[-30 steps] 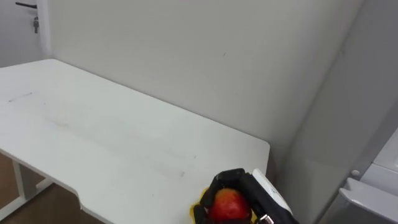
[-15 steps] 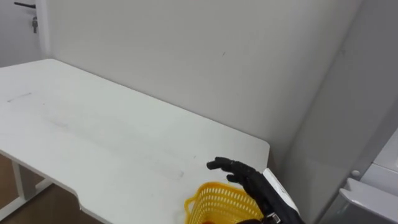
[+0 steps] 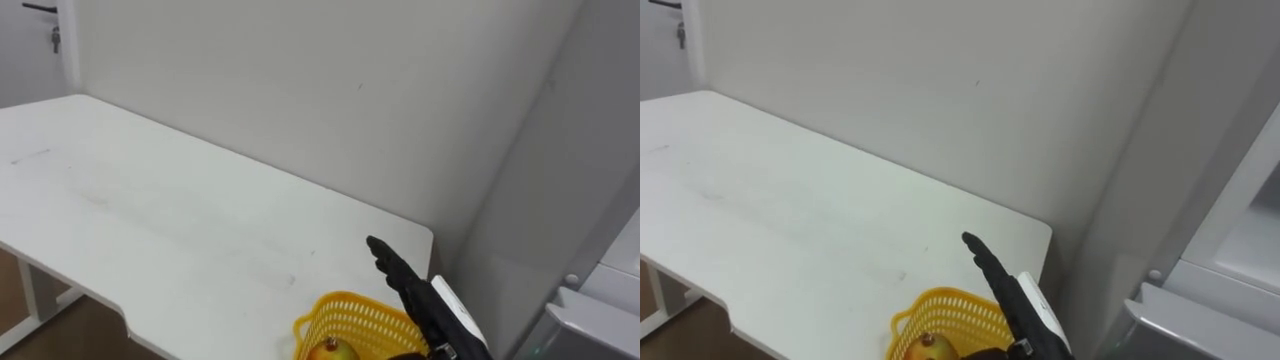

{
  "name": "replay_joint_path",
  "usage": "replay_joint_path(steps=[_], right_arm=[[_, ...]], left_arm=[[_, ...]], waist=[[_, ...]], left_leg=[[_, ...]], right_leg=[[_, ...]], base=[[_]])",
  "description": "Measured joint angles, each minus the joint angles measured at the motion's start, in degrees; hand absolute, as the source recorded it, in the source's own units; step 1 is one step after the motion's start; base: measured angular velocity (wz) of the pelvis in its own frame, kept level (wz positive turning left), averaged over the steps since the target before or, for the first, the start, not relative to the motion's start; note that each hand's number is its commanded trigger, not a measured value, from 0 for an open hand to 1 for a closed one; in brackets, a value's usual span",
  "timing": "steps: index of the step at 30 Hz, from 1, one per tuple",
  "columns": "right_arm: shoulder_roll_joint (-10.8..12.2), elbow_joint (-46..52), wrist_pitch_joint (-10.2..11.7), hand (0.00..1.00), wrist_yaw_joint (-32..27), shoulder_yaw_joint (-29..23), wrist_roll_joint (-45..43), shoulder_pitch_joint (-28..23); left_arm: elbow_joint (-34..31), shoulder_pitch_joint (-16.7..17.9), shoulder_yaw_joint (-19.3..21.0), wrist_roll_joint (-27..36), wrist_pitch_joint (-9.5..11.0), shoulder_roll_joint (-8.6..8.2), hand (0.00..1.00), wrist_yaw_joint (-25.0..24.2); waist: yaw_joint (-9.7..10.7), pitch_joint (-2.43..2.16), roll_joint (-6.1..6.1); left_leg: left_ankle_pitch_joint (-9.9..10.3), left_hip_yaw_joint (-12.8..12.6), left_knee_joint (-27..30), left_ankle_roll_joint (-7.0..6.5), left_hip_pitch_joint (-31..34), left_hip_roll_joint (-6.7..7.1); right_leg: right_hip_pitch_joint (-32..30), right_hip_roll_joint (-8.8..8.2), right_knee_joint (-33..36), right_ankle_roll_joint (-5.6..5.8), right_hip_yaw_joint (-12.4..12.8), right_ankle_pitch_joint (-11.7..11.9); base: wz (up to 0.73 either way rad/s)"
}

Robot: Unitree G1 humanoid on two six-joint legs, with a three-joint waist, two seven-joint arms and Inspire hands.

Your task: Retrieve from the upper fridge

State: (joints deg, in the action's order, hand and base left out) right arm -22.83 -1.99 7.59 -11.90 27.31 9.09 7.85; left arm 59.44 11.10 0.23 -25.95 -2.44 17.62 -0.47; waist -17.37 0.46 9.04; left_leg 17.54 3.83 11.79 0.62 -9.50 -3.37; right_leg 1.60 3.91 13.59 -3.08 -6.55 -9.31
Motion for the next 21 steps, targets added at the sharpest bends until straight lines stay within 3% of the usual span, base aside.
replay_joint_path(steps=[8,12,17,21], right_arm=[[-0.15,0.18,0.02,0.0,-0.02,-0.4,2.39,0.06],[-0.16,1.24,0.02,0.0,-0.13,-3.8,3.29,0.35],[-0.15,7.76,0.52,0.0,-1.11,-7.44,7.95,0.43],[-0.14,13.65,1.25,0.0,-1.1,-9.69,13.83,1.36]], left_arm=[[0.02,0.0,-0.3,-0.01,0.0,0.01,0.0,0.32],[0.02,0.66,-0.26,-0.02,0.0,-0.04,0.0,0.44],[0.23,1.73,1.03,-0.12,0.05,-0.22,0.0,0.25],[1.35,2.4,1.81,-0.09,0.34,-0.38,0.0,0.4]], waist=[[0.52,0.24,-0.34],[1.45,0.23,-0.45],[1.75,0.21,-0.68],[3.27,0.21,-1.06]], left_leg=[[0.0,0.0,-0.06,0.0,-0.04,0.0],[0.0,-0.39,-0.16,0.0,-0.19,-0.04],[0.0,-1.31,-0.06,0.0,-0.21,-0.14],[0.0,-1.76,-0.03,0.0,-0.39,-0.19]], right_leg=[[0.05,0.04,0.0,0.0,0.09,0.0],[0.05,0.1,0.0,0.01,0.36,0.0],[-0.03,0.12,0.03,0.06,0.56,0.08],[0.02,0.08,0.1,0.06,0.66,0.21]], base=[[0.0],[-0.03],[-0.03],[-0.02]])
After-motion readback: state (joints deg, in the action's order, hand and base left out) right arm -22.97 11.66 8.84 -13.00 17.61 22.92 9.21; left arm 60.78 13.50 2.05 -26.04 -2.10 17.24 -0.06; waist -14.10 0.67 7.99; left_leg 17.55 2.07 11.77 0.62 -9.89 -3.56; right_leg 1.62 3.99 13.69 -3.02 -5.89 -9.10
